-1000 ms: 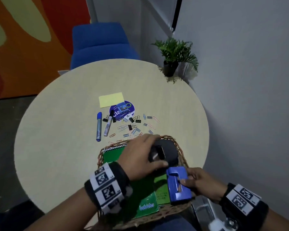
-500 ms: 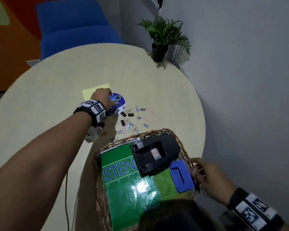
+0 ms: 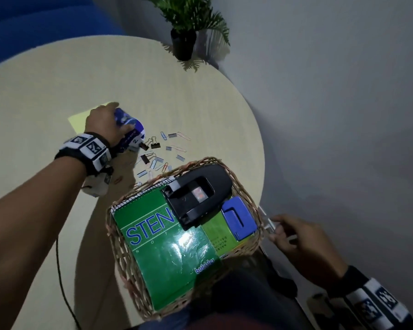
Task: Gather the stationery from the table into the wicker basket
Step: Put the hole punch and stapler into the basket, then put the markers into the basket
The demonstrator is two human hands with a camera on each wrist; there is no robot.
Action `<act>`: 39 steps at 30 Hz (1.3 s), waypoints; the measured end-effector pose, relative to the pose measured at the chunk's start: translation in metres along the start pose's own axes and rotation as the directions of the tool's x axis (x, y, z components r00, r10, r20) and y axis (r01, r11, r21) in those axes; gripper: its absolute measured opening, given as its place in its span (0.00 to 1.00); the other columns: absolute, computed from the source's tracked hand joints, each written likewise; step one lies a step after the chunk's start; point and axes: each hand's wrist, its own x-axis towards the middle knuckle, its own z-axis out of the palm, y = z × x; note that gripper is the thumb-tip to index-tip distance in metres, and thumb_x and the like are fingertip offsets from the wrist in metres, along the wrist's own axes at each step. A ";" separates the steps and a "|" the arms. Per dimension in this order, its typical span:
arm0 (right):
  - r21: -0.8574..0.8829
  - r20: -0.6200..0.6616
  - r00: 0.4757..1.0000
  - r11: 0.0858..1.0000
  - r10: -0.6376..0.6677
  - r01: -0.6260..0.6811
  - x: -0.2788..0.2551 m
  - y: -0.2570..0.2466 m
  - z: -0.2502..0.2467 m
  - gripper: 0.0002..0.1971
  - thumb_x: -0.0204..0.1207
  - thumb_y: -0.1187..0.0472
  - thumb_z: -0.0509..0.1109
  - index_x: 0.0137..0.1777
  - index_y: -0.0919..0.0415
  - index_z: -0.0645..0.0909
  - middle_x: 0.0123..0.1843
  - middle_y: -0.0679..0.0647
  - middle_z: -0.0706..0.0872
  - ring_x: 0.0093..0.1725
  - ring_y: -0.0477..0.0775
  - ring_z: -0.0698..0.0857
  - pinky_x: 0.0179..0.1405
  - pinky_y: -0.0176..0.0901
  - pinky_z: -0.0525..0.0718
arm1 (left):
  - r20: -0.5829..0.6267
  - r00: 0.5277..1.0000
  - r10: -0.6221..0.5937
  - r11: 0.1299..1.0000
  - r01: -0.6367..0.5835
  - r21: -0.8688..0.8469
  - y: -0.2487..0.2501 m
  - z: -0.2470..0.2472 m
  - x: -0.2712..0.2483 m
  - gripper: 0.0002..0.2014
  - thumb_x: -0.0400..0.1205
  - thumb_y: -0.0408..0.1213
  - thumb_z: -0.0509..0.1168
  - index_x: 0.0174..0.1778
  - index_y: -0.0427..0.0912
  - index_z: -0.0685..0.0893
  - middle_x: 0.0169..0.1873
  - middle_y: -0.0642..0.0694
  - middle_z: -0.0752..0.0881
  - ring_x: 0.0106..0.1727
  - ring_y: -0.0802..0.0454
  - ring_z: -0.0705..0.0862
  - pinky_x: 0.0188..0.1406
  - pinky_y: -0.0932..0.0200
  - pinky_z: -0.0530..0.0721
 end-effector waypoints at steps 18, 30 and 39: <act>0.288 -0.046 0.976 0.932 -0.214 0.218 0.026 0.005 -0.023 0.13 0.72 0.64 0.75 0.54 0.48 0.83 0.39 0.39 0.88 0.39 0.41 0.87 0.37 0.24 0.81 | 0.530 0.754 0.388 0.809 -0.555 0.196 0.155 0.053 -0.258 0.17 0.82 0.40 0.57 0.64 0.36 0.75 0.57 0.36 0.80 0.58 0.38 0.79 0.50 0.47 0.81; 0.285 0.084 0.819 0.802 -0.567 0.525 0.128 -0.154 -0.019 0.10 0.73 0.62 0.75 0.53 0.53 0.84 0.34 0.48 0.88 0.37 0.46 0.86 0.43 0.35 0.84 | 0.063 0.997 -0.040 0.986 0.050 -0.161 0.056 -0.024 -0.242 0.12 0.80 0.50 0.64 0.54 0.49 0.84 0.46 0.53 0.88 0.46 0.57 0.85 0.50 0.59 0.83; -0.082 0.467 0.833 0.923 -0.298 0.377 0.229 -0.311 0.112 0.18 0.72 0.57 0.73 0.57 0.68 0.84 0.57 0.64 0.88 0.56 0.62 0.87 0.57 0.53 0.86 | 0.075 0.831 -0.551 0.782 0.545 -0.302 -0.082 -0.020 -0.117 0.14 0.77 0.43 0.71 0.54 0.39 0.85 0.50 0.41 0.88 0.47 0.46 0.84 0.50 0.56 0.82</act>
